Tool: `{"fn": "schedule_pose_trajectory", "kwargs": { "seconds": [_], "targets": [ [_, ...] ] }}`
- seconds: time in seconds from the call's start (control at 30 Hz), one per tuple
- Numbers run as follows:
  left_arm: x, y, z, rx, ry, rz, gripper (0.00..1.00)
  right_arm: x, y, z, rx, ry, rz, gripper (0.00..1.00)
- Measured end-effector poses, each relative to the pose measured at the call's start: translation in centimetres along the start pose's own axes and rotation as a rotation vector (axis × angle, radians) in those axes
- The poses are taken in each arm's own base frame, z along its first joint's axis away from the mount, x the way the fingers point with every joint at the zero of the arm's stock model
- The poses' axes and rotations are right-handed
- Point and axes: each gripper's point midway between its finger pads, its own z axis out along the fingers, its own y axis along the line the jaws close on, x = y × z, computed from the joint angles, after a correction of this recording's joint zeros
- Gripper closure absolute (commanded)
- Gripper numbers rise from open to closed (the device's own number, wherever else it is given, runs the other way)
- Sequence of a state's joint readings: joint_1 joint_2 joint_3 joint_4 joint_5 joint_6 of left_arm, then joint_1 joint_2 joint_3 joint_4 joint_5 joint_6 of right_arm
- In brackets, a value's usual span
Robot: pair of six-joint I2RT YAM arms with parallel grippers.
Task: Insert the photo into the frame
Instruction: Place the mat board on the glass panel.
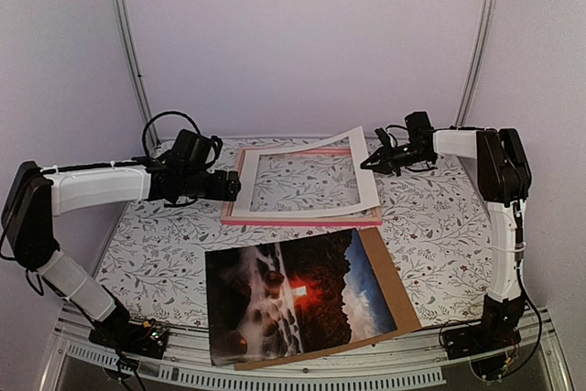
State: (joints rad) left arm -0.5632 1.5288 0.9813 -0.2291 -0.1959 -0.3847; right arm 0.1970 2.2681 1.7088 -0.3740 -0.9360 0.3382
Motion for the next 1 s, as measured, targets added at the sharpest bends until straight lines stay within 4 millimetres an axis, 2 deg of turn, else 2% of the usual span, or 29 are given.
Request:
{"fn": "schedule_pose_trajectory", "kwargs": {
  "seconds": [0.23,0.63,1.0],
  "targets": [
    [-0.8,0.7,-0.8,-0.015,-0.021,-0.012,0.07,0.1,-0.1,0.2,0.000,0.005,0.022,1.00],
    [-0.8,1.4,-0.8,-0.032,-0.018,-0.011,0.07,0.2,-0.4,1.8,0.007,0.023,0.046,1.00],
    [-0.8,1.4,-0.8,-0.032,-0.018,-0.009,0.07,0.2,-1.0,2.0,0.053,0.019,0.059,0.78]
  ]
}}
